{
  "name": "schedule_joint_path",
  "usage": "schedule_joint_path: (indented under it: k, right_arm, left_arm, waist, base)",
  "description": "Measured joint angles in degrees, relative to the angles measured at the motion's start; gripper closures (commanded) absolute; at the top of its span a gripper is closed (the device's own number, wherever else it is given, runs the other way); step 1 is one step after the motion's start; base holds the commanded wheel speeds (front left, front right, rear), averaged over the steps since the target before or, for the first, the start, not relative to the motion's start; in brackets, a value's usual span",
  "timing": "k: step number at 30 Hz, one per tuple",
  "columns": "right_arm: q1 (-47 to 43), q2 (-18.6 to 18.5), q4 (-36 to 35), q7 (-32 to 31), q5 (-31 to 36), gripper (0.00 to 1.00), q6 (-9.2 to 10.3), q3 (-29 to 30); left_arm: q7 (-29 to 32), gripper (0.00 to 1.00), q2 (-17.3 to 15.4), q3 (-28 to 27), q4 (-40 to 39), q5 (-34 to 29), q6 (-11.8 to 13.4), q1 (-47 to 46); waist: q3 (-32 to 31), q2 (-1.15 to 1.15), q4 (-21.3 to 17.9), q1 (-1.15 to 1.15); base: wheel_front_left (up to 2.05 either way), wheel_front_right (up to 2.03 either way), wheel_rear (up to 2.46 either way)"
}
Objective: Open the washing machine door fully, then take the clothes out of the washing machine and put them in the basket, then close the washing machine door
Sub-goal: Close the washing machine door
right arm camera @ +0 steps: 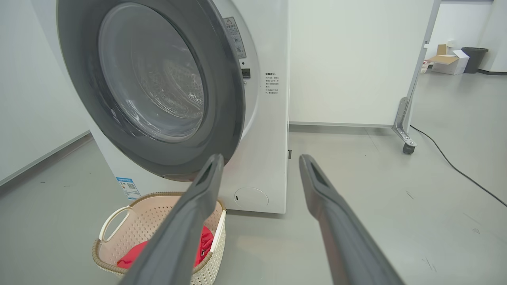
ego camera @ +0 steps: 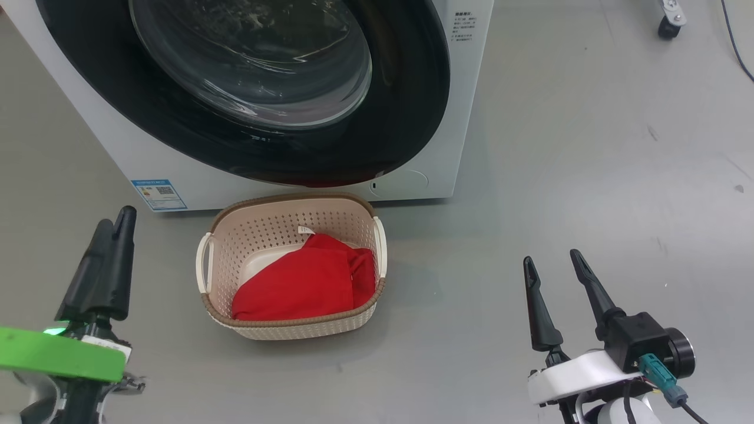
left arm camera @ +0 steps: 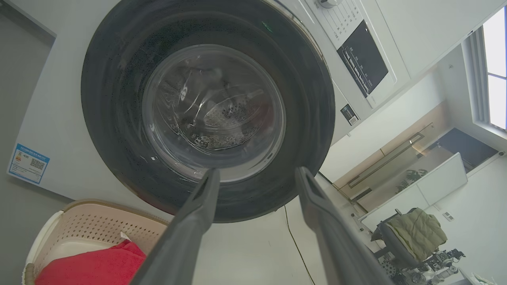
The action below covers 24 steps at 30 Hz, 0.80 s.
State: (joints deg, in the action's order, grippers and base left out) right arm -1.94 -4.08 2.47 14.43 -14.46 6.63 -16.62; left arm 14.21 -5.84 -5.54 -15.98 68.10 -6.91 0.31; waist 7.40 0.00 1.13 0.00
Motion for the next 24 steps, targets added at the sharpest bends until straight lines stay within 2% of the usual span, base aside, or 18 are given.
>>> schedule_joint_path:
  k: [6, 11, 15, 24]
  right_arm:
    - [-1.32, -0.08, -0.24, 0.0, 0.57, 0.0, 0.0, 0.03]
    - [-2.87, -0.11, -0.44, 0.0, 0.78, 0.0, 0.01, 0.07]
    - [-4.43, -0.26, -1.27, 0.0, 1.1, 0.0, 0.01, 0.3]
    - [-6.15, -0.55, -1.6, 0.0, 3.1, 0.0, 0.08, 0.54]
  left_arm:
    - [-6.46, 0.0, -4.59, 3.56, -4.16, -18.16, -0.02, 2.23]
    - [-10.71, 0.0, -5.98, 3.81, -3.2, -30.59, 0.15, 7.16]
    - [-12.56, 0.0, -6.08, 5.44, -3.08, -38.05, 2.64, 9.93]
    - [-15.78, 0.0, -5.15, 9.24, 0.86, -48.14, 7.93, 14.61]
  waist:
    - [-1.89, 0.0, 0.37, 0.0]
    - [-3.47, 0.0, 0.16, 0.0]
    - [-4.24, 0.0, -0.2, 0.0]
    - [-4.68, 0.0, -0.38, 0.0]
  base:
    - [0.0, 0.0, 0.0]
    - [0.0, 0.0, 0.0]
    - [0.0, 0.0, 0.0]
    - [0.0, 0.0, 0.0]
